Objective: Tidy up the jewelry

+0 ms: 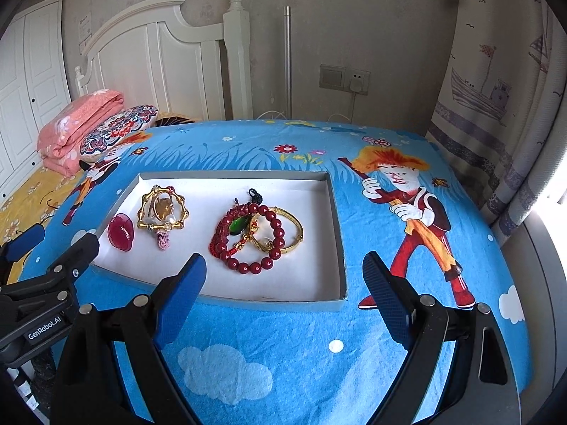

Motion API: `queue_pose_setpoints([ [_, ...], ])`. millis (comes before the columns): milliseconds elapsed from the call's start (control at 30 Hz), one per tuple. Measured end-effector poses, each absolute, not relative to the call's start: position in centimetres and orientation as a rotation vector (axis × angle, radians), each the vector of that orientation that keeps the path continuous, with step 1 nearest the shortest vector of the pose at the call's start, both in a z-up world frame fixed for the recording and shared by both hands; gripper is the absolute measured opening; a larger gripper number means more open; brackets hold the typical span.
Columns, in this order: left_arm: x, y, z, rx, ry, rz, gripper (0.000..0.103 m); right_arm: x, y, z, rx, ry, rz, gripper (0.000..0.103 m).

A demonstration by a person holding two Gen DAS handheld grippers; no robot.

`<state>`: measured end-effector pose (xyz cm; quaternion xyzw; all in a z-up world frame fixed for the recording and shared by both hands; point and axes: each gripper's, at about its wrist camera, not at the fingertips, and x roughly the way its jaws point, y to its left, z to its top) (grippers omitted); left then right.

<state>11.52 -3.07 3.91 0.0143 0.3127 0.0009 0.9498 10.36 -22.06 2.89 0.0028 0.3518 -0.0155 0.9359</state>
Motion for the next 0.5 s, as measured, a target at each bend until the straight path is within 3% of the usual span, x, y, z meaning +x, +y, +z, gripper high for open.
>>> queue_pose_setpoints([
  [500,11.63,-3.16,3.61,0.028,0.642,-0.007,0.099,10.02,-21.50,2.98,-0.011,0.709,-0.034,0.084],
])
